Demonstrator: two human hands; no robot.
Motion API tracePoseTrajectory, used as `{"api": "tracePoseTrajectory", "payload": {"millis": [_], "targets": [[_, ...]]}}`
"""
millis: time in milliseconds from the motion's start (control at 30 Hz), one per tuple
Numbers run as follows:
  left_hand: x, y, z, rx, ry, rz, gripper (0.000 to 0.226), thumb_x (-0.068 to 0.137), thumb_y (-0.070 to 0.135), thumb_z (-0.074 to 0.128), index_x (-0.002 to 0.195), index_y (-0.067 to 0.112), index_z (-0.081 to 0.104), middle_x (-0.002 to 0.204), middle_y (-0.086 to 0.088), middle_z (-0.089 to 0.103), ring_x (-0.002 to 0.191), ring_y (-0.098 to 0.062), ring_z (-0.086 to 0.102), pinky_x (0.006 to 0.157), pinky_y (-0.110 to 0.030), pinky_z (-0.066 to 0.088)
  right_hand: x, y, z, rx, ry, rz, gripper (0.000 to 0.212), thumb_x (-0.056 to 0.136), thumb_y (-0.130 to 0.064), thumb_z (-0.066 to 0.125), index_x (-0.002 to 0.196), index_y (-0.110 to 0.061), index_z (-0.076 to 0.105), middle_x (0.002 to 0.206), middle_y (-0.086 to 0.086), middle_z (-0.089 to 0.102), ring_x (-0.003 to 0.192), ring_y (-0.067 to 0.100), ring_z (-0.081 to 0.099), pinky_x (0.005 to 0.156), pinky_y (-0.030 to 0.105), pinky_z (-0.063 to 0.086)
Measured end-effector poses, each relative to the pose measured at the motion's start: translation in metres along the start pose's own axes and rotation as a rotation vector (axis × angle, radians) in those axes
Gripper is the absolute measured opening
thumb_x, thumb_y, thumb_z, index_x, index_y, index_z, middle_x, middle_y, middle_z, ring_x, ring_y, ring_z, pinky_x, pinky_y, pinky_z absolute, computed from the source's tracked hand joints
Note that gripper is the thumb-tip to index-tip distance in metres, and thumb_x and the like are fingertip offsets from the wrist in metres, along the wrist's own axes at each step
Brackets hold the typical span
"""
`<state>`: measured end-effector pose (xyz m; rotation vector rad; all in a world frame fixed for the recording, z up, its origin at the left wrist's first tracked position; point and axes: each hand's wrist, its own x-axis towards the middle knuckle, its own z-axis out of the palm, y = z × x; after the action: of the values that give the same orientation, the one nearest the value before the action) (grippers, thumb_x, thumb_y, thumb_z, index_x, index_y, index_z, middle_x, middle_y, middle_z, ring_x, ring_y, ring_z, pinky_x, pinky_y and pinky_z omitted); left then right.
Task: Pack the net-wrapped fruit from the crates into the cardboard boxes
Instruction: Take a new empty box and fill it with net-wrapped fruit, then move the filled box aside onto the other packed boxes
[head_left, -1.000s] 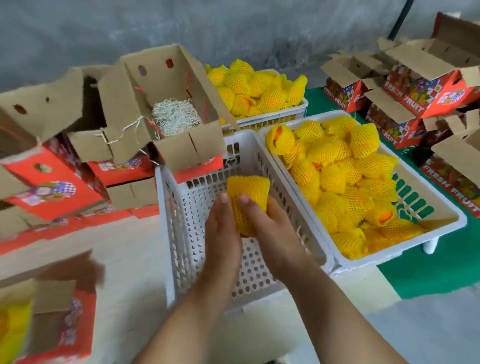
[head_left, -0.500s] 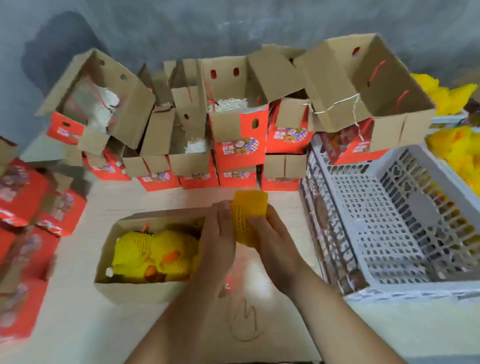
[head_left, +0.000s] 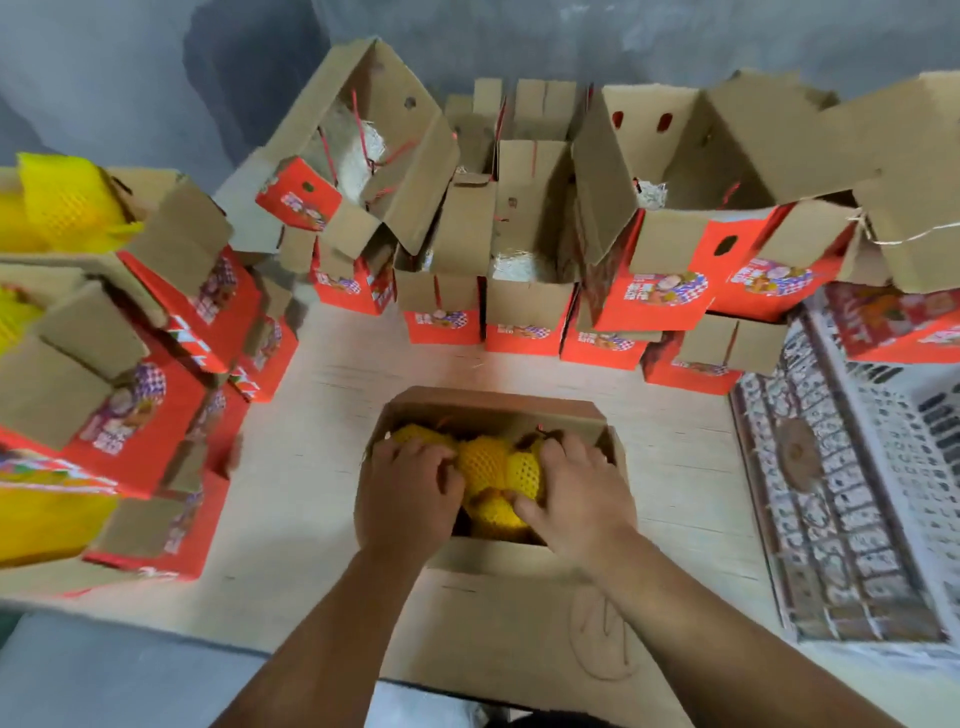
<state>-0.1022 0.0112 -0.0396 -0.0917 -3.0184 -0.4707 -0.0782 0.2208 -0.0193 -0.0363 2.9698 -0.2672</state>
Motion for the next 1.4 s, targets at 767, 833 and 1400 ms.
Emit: {"api": "tracePoseTrajectory", "payload": {"millis": [767,833,1400], "targets": [[-0.005,-0.028,-0.014,-0.013,-0.232,-0.396,0.091,0.100,0.025,0.063,0.164,0.032,0.000,0.155,0.004,0.050,0.129,-0.022,0.061,0.104,-0.036,0.052,-0.037,0.030,0.009,0.804,0.014,0.343,0.047,0.091,-0.004,0.060,0.134,-0.024,0.055,0.111,0.011,0.068,0.097,0.035,0.065,0.086,0.054,0.057],[-0.013,-0.035,-0.023,-0.103,-0.235,-0.414,0.078,0.102,0.031,0.060,0.163,0.035,0.013,0.155,0.006,0.051,0.131,-0.022,0.060,0.109,-0.035,0.048,-0.021,0.028,0.005,0.759,-0.009,0.322,0.042,0.093,-0.008,0.061,0.131,-0.025,0.057,0.110,0.013,0.069,0.095,0.038,0.065,0.084,0.053,0.056],[-0.085,-0.109,-0.053,-1.203,-0.044,-1.261,0.106,0.085,0.012,0.069,0.159,0.048,0.002,0.150,-0.007,0.034,0.128,-0.035,0.049,0.103,-0.045,0.052,0.063,-0.198,0.049,1.091,-0.185,0.328,0.082,0.105,-0.014,0.038,0.158,-0.045,-0.016,0.171,-0.007,0.003,0.155,0.036,0.018,0.118,0.063,0.030]]}}
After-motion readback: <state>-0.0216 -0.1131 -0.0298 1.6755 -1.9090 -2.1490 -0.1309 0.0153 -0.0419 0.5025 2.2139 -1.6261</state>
